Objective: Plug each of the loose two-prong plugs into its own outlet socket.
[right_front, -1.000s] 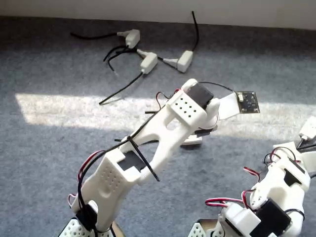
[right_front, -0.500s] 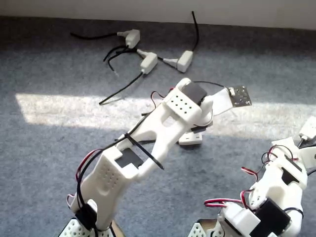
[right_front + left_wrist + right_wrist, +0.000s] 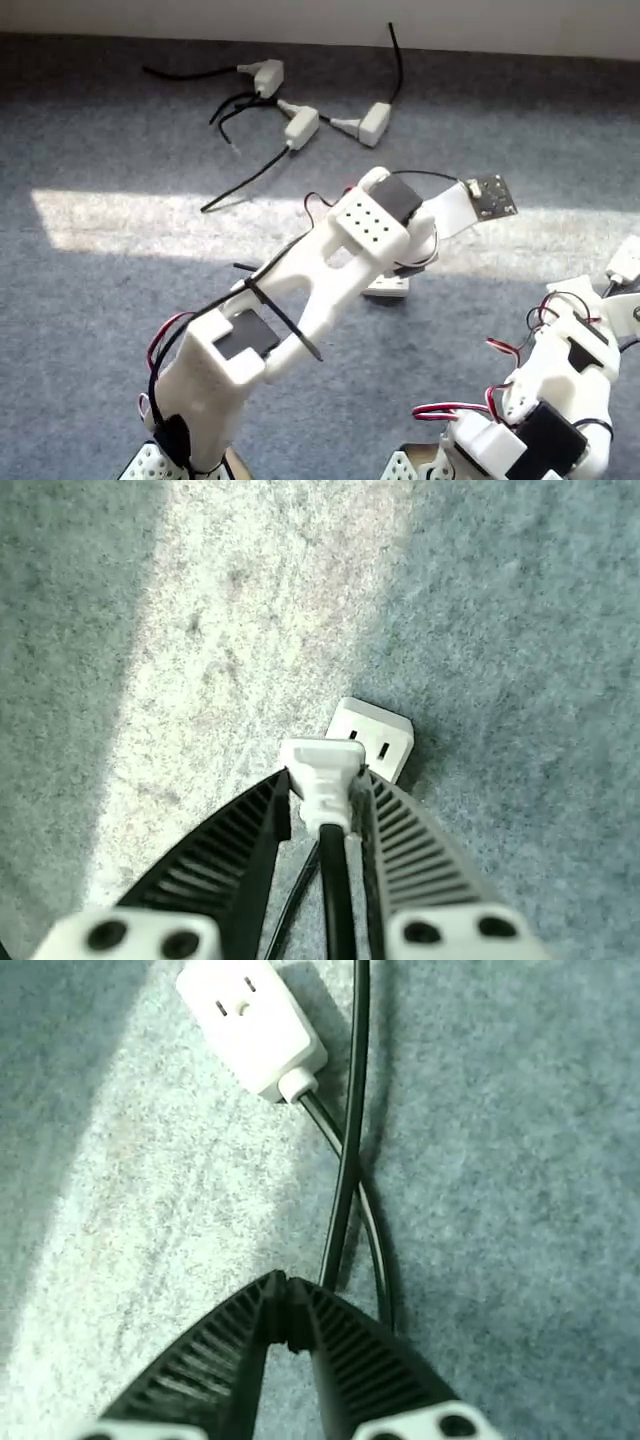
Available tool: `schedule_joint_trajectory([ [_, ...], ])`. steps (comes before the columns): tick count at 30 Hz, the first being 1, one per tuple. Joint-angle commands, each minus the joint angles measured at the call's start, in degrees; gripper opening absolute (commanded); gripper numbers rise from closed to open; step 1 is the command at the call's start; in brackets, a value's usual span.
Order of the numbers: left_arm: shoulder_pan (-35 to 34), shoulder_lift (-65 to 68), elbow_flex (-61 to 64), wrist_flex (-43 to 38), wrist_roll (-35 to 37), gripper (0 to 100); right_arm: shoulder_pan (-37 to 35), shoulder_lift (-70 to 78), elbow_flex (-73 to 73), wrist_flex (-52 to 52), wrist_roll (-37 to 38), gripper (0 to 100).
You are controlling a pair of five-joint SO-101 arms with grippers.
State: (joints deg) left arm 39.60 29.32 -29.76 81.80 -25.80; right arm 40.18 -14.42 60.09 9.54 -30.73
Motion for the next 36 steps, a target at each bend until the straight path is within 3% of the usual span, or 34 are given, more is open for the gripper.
schedule_joint_trajectory([
  [1,-0.3,-13.2,11.4,-5.9,0.1,1,-0.6,-0.4,-0.3,-1.3,0.8,0.6],
  [5,-1.4,-18.8,26.2,-19.5,0.1,1,-0.6,-0.4,-0.3,-1.3,0.8,0.6],
  [9,-1.3,-19.6,32.5,-25.8,-0.6,1,-0.6,-0.4,-0.3,-1.3,0.8,0.6],
  [12,-1.5,-19.6,32.5,-25.8,-4.1,1,-0.6,-0.4,-0.3,-1.3,0.8,0.6],
  [19,-0.4,-19.9,32.6,-25.8,-4.2,1,-0.6,-0.4,-0.3,-1.3,0.8,0.6],
  [27,4.5,-20.0,27.8,-16.5,-4.3,1,-0.7,-0.4,-0.3,-1.4,0.8,0.6],
  [36,3.1,-19.4,21.9,-12.7,-7.1,1,-0.7,-0.4,-0.3,-1.4,0.8,0.6],
])
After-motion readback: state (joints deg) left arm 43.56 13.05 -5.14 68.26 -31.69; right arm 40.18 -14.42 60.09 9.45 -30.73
